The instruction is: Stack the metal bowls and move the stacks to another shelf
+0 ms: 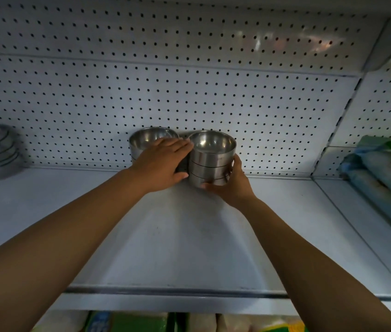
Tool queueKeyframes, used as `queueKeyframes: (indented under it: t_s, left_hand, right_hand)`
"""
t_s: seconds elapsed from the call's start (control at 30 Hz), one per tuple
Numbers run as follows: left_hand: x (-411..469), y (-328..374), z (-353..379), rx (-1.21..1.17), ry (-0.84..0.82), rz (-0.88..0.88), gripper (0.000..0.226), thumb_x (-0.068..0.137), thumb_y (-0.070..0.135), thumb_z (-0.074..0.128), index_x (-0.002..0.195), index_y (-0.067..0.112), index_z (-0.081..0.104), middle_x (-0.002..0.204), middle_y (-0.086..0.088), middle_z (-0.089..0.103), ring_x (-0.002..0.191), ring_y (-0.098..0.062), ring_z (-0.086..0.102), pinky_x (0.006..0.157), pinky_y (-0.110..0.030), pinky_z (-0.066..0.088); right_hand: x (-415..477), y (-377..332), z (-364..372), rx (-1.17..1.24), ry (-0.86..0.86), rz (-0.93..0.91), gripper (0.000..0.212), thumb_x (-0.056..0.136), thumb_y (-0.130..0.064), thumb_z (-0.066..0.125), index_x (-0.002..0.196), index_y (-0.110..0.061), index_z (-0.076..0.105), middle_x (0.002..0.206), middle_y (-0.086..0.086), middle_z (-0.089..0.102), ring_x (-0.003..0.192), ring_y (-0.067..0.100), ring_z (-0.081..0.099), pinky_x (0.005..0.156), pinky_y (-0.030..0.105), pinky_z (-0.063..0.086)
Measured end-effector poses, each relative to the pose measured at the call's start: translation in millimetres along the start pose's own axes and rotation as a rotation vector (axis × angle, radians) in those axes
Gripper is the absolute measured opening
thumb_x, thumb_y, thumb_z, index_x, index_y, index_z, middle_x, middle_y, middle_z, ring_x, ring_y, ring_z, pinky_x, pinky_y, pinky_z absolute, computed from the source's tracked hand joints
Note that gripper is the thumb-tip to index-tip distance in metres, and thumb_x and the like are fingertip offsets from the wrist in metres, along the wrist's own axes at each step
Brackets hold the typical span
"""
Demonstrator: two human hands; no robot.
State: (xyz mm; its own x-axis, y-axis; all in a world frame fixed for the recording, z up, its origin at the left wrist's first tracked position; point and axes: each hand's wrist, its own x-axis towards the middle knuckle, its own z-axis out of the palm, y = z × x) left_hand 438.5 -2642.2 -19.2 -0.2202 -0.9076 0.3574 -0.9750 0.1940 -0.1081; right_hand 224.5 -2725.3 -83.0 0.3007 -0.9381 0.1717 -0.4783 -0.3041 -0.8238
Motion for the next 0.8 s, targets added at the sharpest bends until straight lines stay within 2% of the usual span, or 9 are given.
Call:
queueKeyframes:
  t_s: [0.13, 0.23, 0.3, 0.4, 0.53, 0.77, 0.8]
  left_hand:
    - [-20.8, 4.4, 3.0, -0.225, 0.109, -0.06, 0.071, 0.098, 0.041, 0.064, 0.158, 0.017, 0.035, 0.166, 0.0, 0.032, 0.154, -0.019, 0.025, 0.122, -0.027, 0.009]
    - [-50.5, 6.8, 4.7, -0.309, 0.177, -0.127, 0.065, 0.097, 0.04, 0.067, 0.154, 0.017, 0.044, 0.162, 0.0, 0.039, 0.151, -0.02, 0.032, 0.125, -0.038, 0.02]
    - [-76.3, 7.8, 6.2, -0.293, 0.196, -0.143, 0.066, 0.097, 0.047, 0.062, 0.153, 0.016, 0.045, 0.162, -0.001, 0.039, 0.151, -0.019, 0.032, 0.126, -0.04, 0.019]
    - [-118.9, 11.0, 7.9, -0.288, 0.179, -0.187, 0.071, 0.095, 0.057, 0.046, 0.154, 0.018, 0.042, 0.163, 0.001, 0.036, 0.153, -0.013, 0.026, 0.127, -0.036, 0.008]
    - [-174.3, 22.0, 8.7, -0.407, 0.179, -0.345, 0.068, 0.093, 0.053, 0.055, 0.152, 0.02, 0.046, 0.162, 0.007, 0.035, 0.148, 0.001, 0.021, 0.128, -0.033, 0.007]
    - [-271.7, 32.6, 3.6, -0.421, 0.176, -0.534, 0.061, 0.09, 0.048, 0.061, 0.142, 0.016, 0.057, 0.158, -0.001, 0.045, 0.15, -0.019, 0.034, 0.126, -0.049, 0.02]
    - [-287.6, 31.4, 2.5, -0.416, 0.175, -0.563, 0.06, 0.09, 0.047, 0.062, 0.142, 0.016, 0.058, 0.157, -0.002, 0.046, 0.149, -0.02, 0.035, 0.125, -0.051, 0.022]
  right_hand:
    - [-18.9, -13.6, -9.5, -0.106, -0.023, 0.008, 0.092, 0.074, -0.034, 0.092, 0.146, -0.015, 0.038, 0.143, 0.006, 0.053, 0.129, 0.026, 0.053, 0.089, 0.027, 0.04]
    - [-43.8, -21.8, -18.1, -0.149, -0.021, 0.013, 0.078, 0.083, -0.03, 0.085, 0.147, -0.014, 0.044, 0.144, 0.005, 0.054, 0.132, 0.024, 0.05, 0.088, 0.016, 0.033]
    - [-61.4, -25.7, -19.2, -0.166, -0.038, 0.027, 0.078, 0.087, -0.029, 0.082, 0.151, -0.014, 0.041, 0.149, 0.005, 0.051, 0.136, 0.024, 0.047, 0.091, 0.017, 0.032]
    - [-87.7, -30.6, -11.3, -0.173, -0.051, 0.046, 0.085, 0.088, -0.04, 0.079, 0.158, -0.021, 0.033, 0.159, 0.002, 0.041, 0.145, 0.023, 0.039, 0.108, 0.029, 0.034]
    - [-123.1, -37.3, 12.5, -0.185, -0.047, -0.053, 0.079, 0.09, -0.043, 0.076, 0.156, -0.021, 0.038, 0.16, -0.003, 0.041, 0.147, 0.017, 0.037, 0.11, 0.02, 0.025]
    - [-181.1, -62.8, 69.0, -0.217, -0.196, -0.273, 0.071, 0.09, -0.042, 0.076, 0.152, -0.025, 0.048, 0.164, -0.008, 0.034, 0.152, 0.009, 0.025, 0.11, 0.001, 0.012]
    - [-188.7, -67.7, 78.2, -0.226, -0.234, -0.3, 0.072, 0.09, -0.042, 0.076, 0.153, -0.024, 0.046, 0.164, -0.007, 0.033, 0.153, 0.009, 0.023, 0.111, 0.001, 0.01]
